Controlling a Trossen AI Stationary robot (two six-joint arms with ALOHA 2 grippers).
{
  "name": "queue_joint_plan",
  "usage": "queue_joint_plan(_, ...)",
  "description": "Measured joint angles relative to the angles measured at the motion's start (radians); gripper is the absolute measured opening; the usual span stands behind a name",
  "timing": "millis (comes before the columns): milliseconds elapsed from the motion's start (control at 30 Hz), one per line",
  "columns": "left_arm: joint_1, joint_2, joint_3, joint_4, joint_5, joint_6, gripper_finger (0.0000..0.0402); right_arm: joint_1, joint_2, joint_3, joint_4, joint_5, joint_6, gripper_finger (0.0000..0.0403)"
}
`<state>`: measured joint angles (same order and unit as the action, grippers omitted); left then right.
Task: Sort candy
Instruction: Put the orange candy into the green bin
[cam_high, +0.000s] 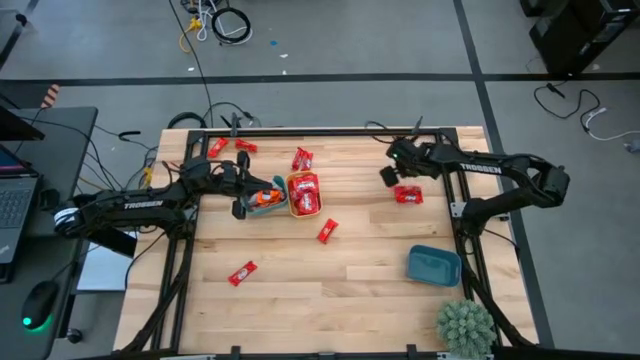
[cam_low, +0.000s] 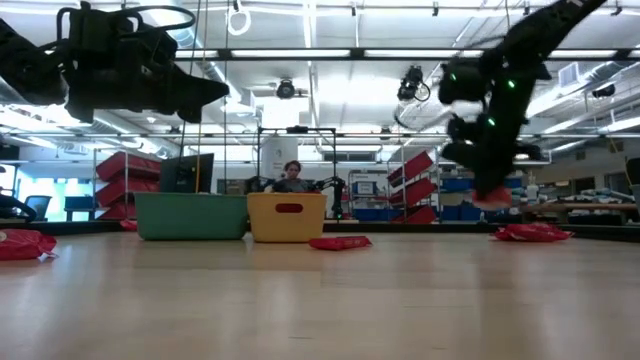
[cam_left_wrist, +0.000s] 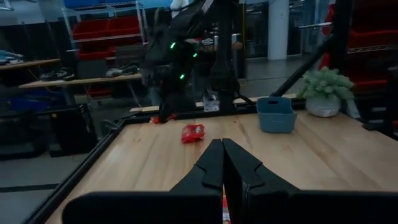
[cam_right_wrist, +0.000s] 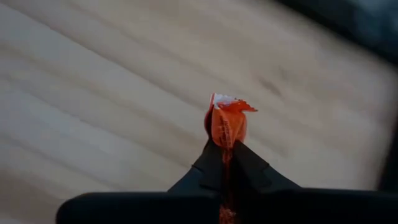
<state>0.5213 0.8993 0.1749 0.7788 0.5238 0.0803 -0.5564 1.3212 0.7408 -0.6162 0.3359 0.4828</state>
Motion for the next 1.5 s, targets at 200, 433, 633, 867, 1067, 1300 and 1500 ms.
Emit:
queue_joint_plan(200,0.000,0.000,0.000,0.073,-0.159,-0.090,0.0000,0.100,0.002,0.115,0.172,-0.052,-0.101,0.0007)
queue_joint_plan(433,0.043,0.000,0.000,0.125,-0.192,-0.095,0.0000,0.213,0.003,0.125,0.573,-0.245,-0.211,0.0002)
queue_joint_plan(633,0.083,0.000,0.000,0.177,-0.176,-0.111,0.0000,0.277,0.099,0.152,0.776,-0.309,-0.230,0.0001)
queue_joint_plan(867,0.130,0.000,0.000,0.205,-0.175,-0.114,0.0000,0.328,0.373,0.413,0.763,-0.417,-0.298,0.0000)
queue_joint_plan(1067,0.158,0.000,0.000,0.209,-0.175,-0.118,0.0000,0.355,0.562,0.652,0.639,-0.447,-0.374,0.0000)
queue_joint_plan(1300,0.179,0.000,0.000,0.215,-0.175,-0.117,0.0000,0.365,0.726,0.810,0.603,-0.446,-0.382,0.0000)
queue_joint_plan(1500,0.180,0.000,0.000,0.214,-0.180,-0.115,0.0000,0.366,0.846,0.904,0.606,-0.434,-0.373,0.0000)
